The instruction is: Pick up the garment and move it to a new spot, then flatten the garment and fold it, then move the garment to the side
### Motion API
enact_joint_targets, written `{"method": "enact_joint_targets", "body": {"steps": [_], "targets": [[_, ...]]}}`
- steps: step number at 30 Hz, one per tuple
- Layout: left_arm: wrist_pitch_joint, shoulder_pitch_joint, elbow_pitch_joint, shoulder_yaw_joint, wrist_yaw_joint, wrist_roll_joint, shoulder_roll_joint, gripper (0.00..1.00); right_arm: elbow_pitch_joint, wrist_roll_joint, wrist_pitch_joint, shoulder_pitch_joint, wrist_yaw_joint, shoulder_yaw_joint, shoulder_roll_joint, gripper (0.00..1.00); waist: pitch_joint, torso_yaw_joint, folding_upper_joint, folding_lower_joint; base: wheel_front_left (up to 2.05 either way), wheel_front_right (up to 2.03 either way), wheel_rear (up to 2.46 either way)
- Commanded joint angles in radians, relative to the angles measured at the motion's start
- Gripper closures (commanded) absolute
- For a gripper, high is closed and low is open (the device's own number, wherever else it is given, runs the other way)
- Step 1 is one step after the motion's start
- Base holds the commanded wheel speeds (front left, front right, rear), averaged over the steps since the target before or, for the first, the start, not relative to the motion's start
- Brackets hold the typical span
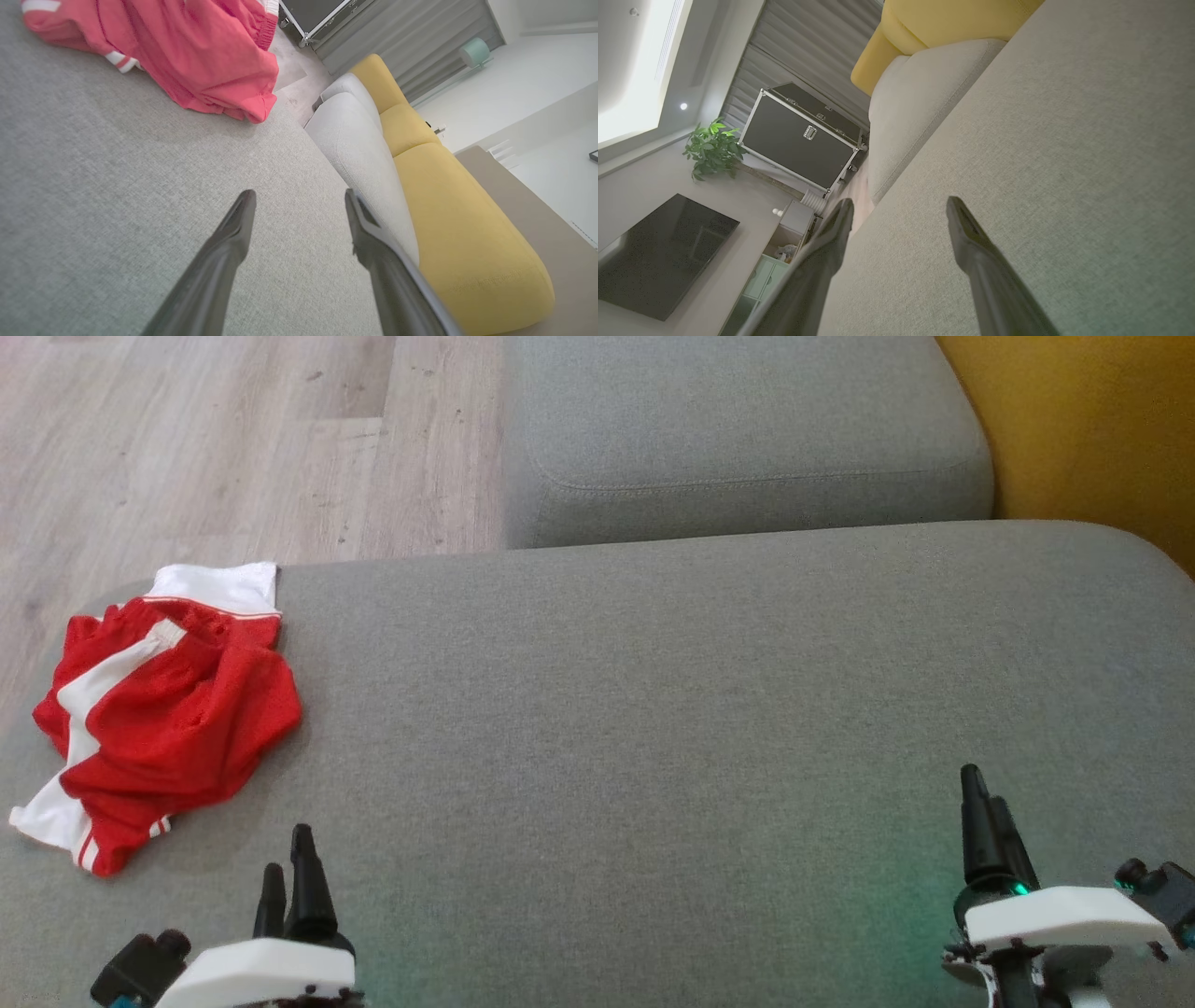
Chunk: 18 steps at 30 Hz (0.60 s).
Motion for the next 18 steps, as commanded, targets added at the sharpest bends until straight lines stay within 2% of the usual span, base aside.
{"method": "enact_joint_targets", "body": {"steps": [1, 11, 18], "targets": [[-0.014, -0.018, -0.041, 0.001, 0.004, 0.042, 0.007, 0.0, -0.041, -0.044, -0.018, -0.016, 0.0, 0.019, -0.006, 0.0, -0.002, 0.002, -0.0001, 0.0, 0.0, 0.0, 0.0], [-0.044, -0.01, -0.041, -0.028, 0.028, 0.191, 0.007, 0.0, -0.042, -0.174, -0.047, -0.007, 0.0, 0.054, -0.007, 0.0, -0.013, 0.009, -0.0001, 0.0, 0.0, 0.0, 0.0], [-0.062, -0.003, -0.044, -0.051, 0.021, 0.255, 0.007, 0.0, -0.053, -0.262, -0.065, 0.0, 0.0, 0.069, -0.007, 0.0, -0.021, 0.014, -0.0001, 0.0, 0.0, 0.0, 0.0]]}}
